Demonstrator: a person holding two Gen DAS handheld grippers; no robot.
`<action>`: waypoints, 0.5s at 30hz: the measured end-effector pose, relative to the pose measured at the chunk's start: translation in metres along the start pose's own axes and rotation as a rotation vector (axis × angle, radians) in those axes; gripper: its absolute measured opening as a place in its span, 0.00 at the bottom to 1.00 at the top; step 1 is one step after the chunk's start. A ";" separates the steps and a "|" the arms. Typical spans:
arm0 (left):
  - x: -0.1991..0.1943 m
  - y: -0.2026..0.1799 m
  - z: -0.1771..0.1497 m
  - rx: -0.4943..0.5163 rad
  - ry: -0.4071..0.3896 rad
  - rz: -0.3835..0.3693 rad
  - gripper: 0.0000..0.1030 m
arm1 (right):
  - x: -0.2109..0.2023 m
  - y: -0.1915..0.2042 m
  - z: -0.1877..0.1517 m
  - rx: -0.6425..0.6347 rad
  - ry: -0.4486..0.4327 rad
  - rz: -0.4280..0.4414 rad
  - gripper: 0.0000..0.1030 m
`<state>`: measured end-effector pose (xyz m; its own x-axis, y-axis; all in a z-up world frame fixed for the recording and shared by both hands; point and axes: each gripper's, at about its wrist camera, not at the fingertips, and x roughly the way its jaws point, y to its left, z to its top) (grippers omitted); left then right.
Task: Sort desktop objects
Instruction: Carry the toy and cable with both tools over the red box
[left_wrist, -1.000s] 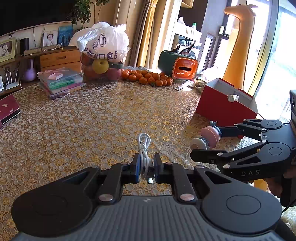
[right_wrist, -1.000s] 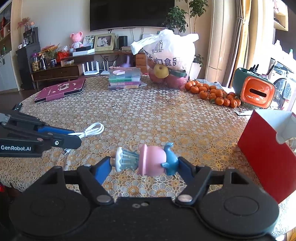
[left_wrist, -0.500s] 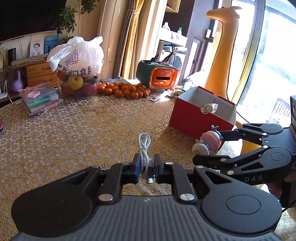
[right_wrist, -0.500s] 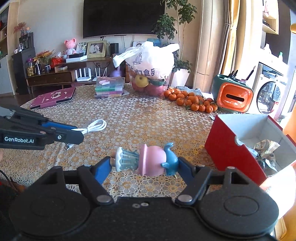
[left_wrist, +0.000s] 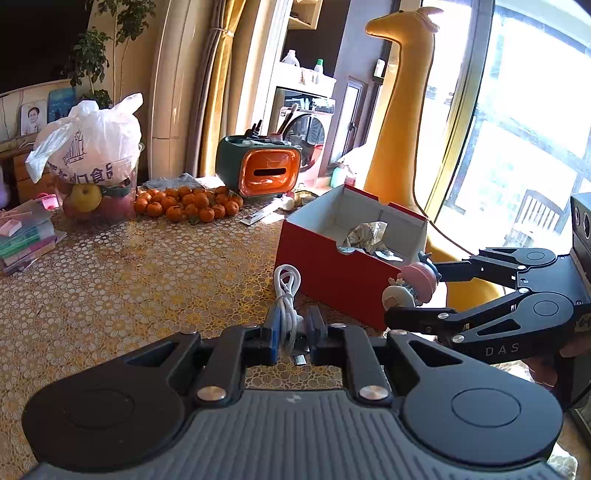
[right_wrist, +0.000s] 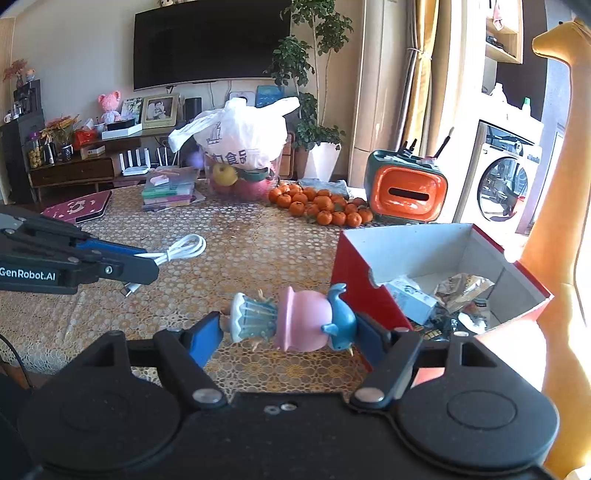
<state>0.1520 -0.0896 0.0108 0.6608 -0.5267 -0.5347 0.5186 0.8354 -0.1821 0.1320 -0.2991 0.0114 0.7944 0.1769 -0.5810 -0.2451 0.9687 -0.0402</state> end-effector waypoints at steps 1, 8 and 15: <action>0.004 -0.004 0.002 0.005 0.000 -0.006 0.13 | -0.001 -0.005 0.000 0.001 -0.001 -0.006 0.74; 0.029 -0.028 0.021 0.029 0.000 -0.046 0.13 | -0.001 -0.040 0.006 0.022 -0.006 -0.036 0.74; 0.058 -0.045 0.040 0.041 0.016 -0.083 0.13 | 0.006 -0.074 0.010 0.044 -0.011 -0.067 0.74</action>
<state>0.1883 -0.1636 0.0210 0.6058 -0.5912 -0.5325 0.5934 0.7815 -0.1926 0.1604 -0.3680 0.0194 0.8146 0.1130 -0.5688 -0.1667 0.9851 -0.0431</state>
